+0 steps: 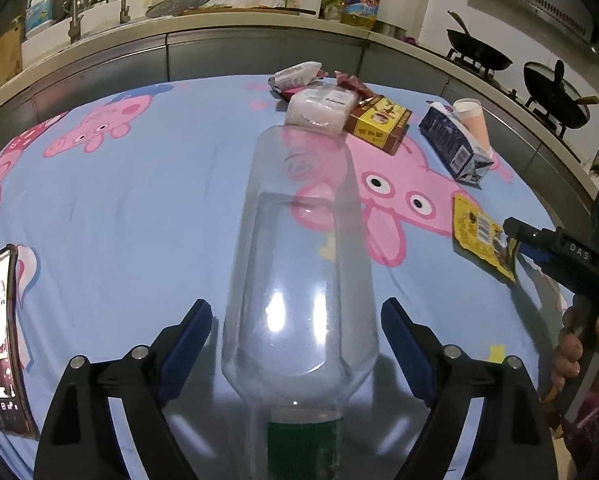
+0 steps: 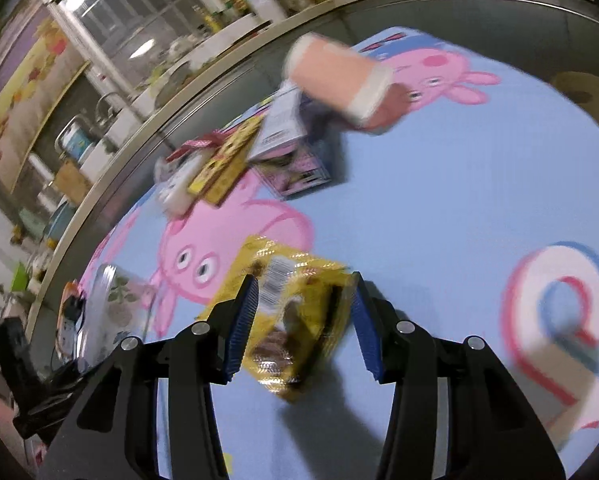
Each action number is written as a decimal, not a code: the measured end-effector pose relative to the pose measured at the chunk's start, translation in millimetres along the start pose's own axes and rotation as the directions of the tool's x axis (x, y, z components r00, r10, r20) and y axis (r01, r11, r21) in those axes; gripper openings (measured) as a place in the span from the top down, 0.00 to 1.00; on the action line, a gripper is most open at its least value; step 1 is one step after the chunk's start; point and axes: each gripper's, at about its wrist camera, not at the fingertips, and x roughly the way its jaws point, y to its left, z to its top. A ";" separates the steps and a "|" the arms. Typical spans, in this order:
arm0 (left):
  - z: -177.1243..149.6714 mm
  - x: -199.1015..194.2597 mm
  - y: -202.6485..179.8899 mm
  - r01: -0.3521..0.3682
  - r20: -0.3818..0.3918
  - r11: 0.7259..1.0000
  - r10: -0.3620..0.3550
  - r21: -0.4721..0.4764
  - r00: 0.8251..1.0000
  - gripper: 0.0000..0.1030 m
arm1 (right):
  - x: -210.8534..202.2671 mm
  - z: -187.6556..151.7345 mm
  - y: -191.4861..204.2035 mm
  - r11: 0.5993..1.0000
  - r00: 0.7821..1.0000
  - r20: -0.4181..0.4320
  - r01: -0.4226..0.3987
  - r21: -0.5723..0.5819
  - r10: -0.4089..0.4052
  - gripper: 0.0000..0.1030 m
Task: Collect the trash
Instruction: 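Carry the bottle in the left tool while the right tool carries the yellow bag to the bin, then open both tools over the beige bin and return to the table, then grasp the white tissue pack with the left tool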
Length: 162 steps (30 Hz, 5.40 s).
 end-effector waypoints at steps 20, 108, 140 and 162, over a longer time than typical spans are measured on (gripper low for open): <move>-1.0 -8.2 4.3 0.042 0.020 0.999 -0.042 -0.002 0.999 0.39 | 12.0 -19.3 70.4 0.979 0.978 -0.100 -0.192 -0.071 0.185 0.99; 91.9 22.6 27.2 0.064 0.122 0.998 -0.065 0.016 0.990 0.22 | 24.0 59.5 84.1 0.981 0.998 0.019 -0.054 -0.189 0.058 0.63; 146.3 99.8 -10.5 0.173 0.014 0.975 -0.176 0.142 0.984 0.48 | 202.9 189.1 113.5 0.954 0.885 -0.413 0.101 -0.282 -0.216 0.59; -23.9 -42.9 33.7 0.038 0.025 0.998 -0.037 -0.052 0.999 0.16 | -24.3 -34.2 106.5 0.977 0.996 -0.089 0.008 -0.214 -0.028 0.53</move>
